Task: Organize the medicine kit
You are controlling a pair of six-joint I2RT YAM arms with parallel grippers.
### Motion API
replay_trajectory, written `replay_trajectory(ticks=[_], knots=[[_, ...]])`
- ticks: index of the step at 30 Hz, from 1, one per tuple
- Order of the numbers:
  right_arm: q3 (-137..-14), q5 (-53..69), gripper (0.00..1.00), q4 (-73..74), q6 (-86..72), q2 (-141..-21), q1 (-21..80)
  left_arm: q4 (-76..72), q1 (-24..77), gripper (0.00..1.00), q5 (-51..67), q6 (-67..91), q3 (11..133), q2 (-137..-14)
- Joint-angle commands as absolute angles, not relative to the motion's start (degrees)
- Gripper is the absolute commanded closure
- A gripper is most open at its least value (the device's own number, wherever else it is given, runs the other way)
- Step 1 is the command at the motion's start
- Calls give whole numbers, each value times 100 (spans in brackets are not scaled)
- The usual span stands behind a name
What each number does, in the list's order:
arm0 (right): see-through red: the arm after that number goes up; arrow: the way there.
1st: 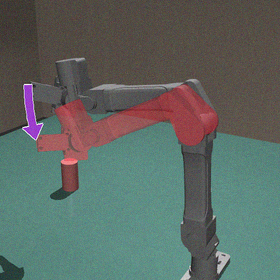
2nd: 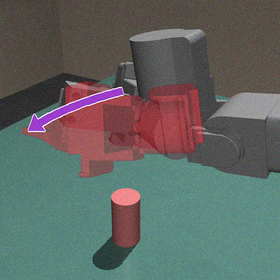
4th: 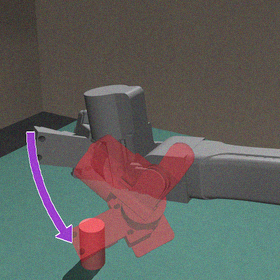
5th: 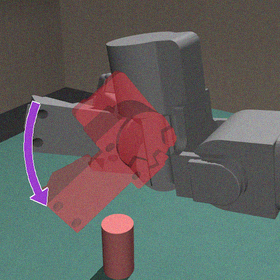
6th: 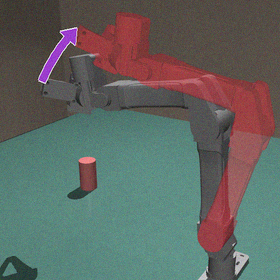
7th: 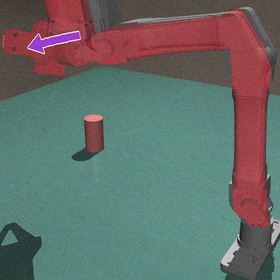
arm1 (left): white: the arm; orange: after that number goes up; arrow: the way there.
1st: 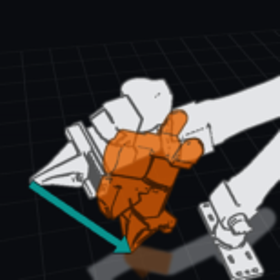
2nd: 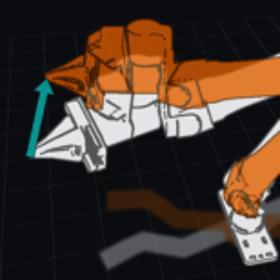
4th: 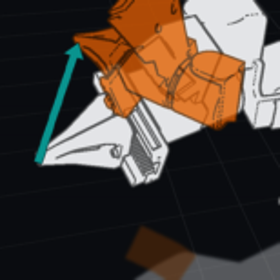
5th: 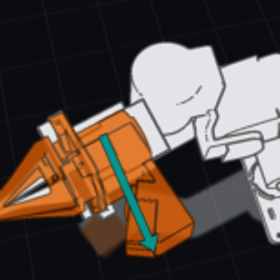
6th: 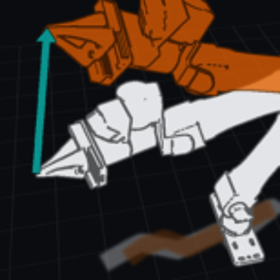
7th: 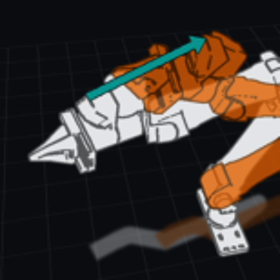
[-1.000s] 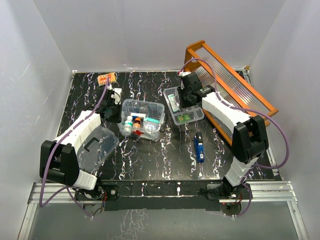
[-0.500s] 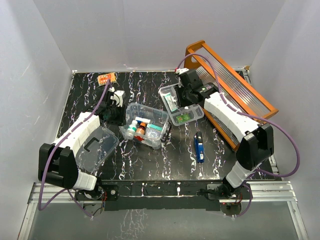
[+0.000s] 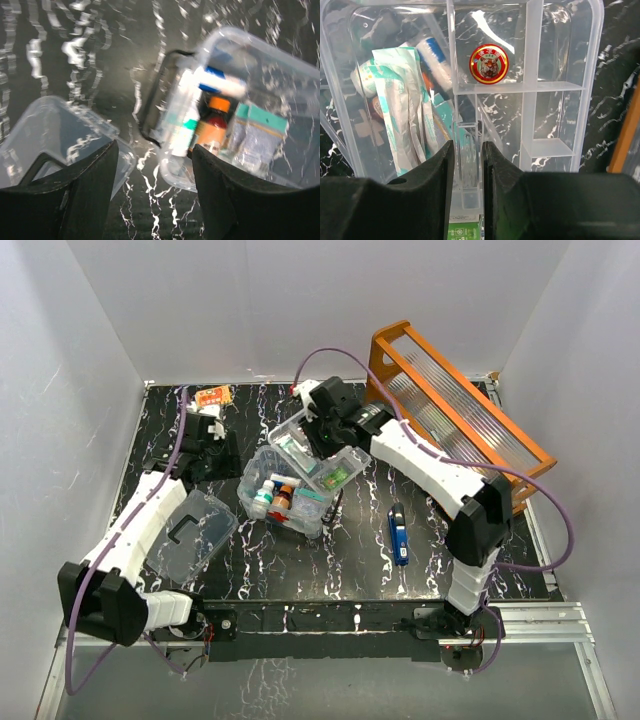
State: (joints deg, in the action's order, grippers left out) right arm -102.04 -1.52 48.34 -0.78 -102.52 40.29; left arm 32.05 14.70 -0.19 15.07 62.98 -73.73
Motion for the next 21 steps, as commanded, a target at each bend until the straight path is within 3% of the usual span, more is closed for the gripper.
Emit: replay_trajectory(ticks=[1, 4, 8, 21], knots=[[-10905, 414, 100, 5075, 521, -10647, 4175, 3887, 1458, 40, -2192, 2583, 6705, -6773], [-11212, 643, 100, 5185, 750, -10894, 4274, 3926, 1457, 39, -2860, 2747, 6776, -6472], [-11733, 708, 100, 5481, 1050, -11336, 4442, 3705, 1450, 38, -2891, 2731, 6774, -6043], [-12221, 1185, 100, 5913, 1692, -11999, 4771, 3506, 1448, 36, -1898, 2994, 6724, -5977]])
